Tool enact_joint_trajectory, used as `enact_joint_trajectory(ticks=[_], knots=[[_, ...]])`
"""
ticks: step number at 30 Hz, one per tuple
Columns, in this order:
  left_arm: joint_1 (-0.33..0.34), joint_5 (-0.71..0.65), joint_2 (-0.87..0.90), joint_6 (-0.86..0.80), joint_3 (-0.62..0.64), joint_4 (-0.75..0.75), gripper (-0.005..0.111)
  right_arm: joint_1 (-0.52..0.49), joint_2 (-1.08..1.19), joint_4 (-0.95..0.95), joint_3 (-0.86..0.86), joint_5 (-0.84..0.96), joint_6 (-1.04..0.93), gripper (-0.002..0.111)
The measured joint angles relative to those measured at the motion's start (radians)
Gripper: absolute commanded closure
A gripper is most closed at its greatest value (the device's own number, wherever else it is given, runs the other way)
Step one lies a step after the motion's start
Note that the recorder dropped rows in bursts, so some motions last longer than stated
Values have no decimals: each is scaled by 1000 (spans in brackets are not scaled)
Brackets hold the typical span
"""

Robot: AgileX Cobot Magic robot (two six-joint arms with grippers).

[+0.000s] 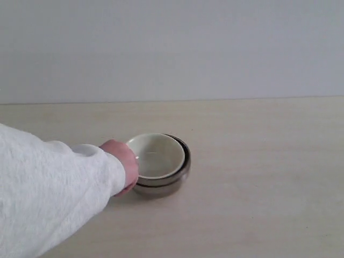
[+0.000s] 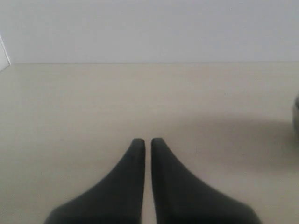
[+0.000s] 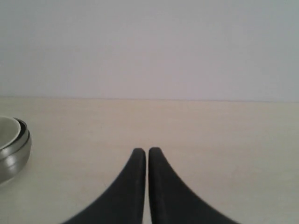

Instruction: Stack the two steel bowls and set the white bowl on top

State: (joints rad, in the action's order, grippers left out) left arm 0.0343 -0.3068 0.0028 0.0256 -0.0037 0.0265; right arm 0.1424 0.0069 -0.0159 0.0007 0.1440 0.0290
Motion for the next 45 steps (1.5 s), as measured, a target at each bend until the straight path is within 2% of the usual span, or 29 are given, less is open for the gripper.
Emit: enact_joint_trajectory(ticks=[24, 33, 45], knots=[[0, 0, 0, 0, 0, 0, 103, 0, 0, 0, 0, 9, -24, 108], [0, 0, 0, 0, 0, 0, 103, 0, -2, 16, 0, 183, -80, 108], [0, 0, 0, 0, 0, 0, 103, 0, -2, 25, 0, 202, -84, 108]])
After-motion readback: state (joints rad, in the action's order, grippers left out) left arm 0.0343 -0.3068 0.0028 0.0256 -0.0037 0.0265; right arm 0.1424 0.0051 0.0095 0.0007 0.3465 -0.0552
